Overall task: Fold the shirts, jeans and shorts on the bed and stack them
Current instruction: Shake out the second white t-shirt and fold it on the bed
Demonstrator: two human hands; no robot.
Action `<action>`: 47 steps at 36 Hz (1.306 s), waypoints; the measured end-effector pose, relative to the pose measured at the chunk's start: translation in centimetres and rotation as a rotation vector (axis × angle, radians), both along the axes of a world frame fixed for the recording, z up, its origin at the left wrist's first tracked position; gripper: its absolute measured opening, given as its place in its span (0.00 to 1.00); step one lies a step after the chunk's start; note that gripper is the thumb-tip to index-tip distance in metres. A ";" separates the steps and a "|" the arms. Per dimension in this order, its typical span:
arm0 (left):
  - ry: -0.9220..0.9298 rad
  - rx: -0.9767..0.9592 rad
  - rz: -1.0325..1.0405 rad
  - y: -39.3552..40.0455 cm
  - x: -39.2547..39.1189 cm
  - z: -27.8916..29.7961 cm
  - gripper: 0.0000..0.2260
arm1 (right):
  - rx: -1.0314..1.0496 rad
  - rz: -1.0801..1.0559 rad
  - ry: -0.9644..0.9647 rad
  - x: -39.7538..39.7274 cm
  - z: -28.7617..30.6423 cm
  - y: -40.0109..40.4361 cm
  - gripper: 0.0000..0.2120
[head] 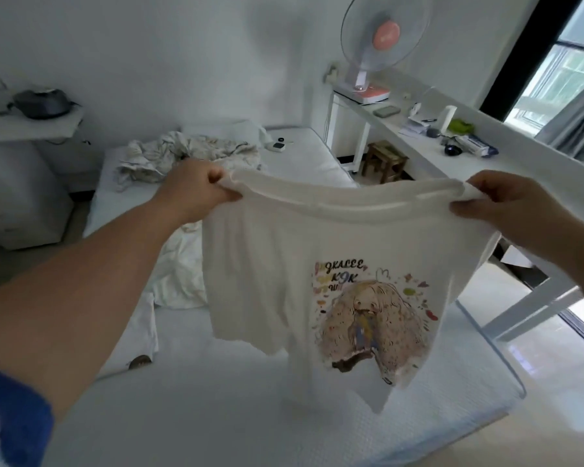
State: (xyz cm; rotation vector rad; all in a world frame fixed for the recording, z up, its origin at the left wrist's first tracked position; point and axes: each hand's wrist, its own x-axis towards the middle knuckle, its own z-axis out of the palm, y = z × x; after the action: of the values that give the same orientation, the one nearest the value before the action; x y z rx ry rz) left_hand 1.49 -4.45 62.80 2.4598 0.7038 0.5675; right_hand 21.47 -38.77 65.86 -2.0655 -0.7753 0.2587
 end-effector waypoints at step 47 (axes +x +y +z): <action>-0.121 -0.434 0.459 -1.7 -2.3 -11.1 0.09 | -0.245 0.274 1.079 -8.1 -14.1 -0.8 0.10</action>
State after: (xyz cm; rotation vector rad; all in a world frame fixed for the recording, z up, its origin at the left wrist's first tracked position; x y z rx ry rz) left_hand -0.80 -6.16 51.65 1.8536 1.2107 0.6437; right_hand 13.35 -39.53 51.79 -1.6499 -0.3313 1.5198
